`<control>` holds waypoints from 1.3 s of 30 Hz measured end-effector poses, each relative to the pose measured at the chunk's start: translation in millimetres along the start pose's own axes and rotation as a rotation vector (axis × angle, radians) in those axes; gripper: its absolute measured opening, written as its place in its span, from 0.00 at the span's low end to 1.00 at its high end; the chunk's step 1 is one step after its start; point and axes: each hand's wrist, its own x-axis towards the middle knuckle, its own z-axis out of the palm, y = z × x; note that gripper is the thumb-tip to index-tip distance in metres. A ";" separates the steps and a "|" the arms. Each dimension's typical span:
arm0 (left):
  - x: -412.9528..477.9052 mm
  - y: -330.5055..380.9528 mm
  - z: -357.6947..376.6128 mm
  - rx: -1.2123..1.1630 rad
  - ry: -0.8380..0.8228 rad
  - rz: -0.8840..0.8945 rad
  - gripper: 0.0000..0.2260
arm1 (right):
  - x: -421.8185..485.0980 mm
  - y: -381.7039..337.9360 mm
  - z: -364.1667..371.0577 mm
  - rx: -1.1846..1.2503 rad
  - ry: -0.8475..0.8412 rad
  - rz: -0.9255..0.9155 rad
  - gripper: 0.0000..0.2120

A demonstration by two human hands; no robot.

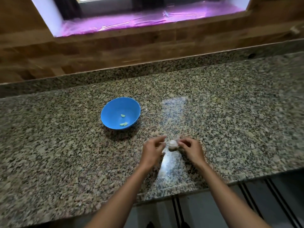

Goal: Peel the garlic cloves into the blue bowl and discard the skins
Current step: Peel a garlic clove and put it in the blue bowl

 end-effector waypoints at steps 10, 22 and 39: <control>-8.6 -14.9 19.3 0.075 -0.073 0.002 0.20 | -19.5 -9.5 12.3 0.466 -0.050 0.231 0.07; -22.8 -14.4 -16.3 -0.576 -0.017 -0.045 0.09 | -47.6 -55.1 17.7 0.869 -0.263 0.347 0.10; -12.0 -4.5 -22.8 -0.881 -0.061 -0.187 0.17 | -30.7 -49.4 20.1 0.920 -0.235 0.238 0.16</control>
